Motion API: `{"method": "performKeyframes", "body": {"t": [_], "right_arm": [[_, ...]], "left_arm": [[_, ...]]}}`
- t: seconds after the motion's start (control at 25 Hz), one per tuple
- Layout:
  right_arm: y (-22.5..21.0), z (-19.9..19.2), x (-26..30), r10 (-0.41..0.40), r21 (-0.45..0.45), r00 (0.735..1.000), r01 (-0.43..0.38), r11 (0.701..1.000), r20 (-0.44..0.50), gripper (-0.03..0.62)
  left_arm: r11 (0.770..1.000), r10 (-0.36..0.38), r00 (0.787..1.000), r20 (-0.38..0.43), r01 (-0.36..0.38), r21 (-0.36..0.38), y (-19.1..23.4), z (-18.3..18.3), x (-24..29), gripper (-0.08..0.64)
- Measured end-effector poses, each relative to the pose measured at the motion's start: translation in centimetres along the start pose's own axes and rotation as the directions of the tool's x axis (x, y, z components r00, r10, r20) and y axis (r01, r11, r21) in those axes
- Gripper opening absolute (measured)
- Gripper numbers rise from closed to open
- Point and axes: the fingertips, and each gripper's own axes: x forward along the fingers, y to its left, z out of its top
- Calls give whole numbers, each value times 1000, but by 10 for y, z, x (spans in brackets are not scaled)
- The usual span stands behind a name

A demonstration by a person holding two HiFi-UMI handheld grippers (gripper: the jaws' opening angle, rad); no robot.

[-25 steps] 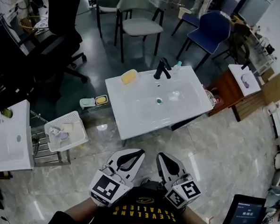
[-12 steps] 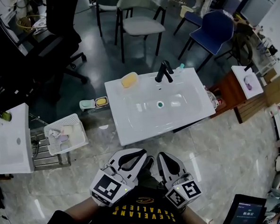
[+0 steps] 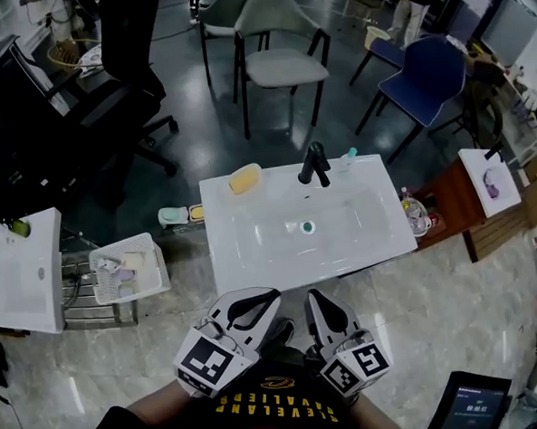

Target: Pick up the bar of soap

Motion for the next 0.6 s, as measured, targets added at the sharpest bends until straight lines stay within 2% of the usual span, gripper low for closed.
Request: {"method": "performKeyframes", "body": {"t": [0.36,0.6], "right_arm": [[-60,20,0,71,31,997,-71,997,4,17],[-91,28,-9,78,78,997,-78,994,12,17]], "left_arm": [[998,57,998,-31,-58,-3,-9,6,61,12],[998,61,996,-57,-62,-14,-22,5,91,12]]}}
